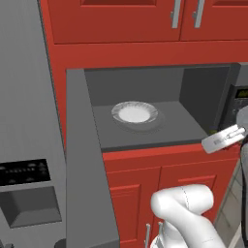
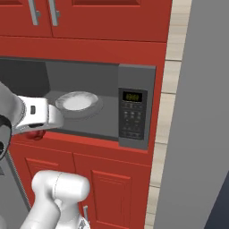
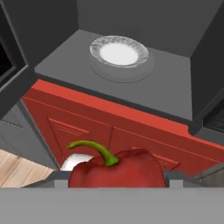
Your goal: Pick the bell pepper from the counter and place it in the microwave.
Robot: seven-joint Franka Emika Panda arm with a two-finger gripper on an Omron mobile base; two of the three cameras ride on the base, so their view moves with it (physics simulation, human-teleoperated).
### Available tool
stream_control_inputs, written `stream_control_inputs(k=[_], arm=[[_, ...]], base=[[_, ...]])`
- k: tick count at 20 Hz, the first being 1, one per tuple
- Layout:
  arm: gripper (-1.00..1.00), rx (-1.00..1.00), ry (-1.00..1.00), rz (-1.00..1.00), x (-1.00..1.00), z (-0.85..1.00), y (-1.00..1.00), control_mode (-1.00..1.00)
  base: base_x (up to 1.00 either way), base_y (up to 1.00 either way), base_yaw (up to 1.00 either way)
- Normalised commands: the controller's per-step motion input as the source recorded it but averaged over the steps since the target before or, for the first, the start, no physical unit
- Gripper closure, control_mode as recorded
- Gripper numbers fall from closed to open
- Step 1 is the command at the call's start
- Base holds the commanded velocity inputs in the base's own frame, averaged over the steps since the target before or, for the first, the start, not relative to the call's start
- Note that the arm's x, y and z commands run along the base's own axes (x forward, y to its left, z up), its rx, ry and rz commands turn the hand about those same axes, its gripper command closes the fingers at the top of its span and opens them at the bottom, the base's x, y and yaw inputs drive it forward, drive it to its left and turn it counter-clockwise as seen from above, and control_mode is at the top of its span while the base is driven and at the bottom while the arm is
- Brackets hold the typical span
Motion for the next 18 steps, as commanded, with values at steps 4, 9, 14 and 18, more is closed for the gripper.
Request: stream_control_inputs(k=[4, 9, 14, 18], arm=[[1.00, 0.03, -0.37, 0.00, 0.68, -0.54, 0.33, -1.00], [1.00, 0.11, -0.22, 0.00, 0.91, -0.15, 0.14, -1.00], [1.00, 0.07, 0.02, 0.00, 1.00, 0.41, 0.25, -1.00], [1.00, 0.01, 0.10, 0.00, 0.89, -0.10, 0.26, -1.00]], base=[[0.00, 0.00, 0.00], [0.00, 0.00, 0.00], [0.00, 0.00, 0.00], [0.00, 0.00, 0.00]])
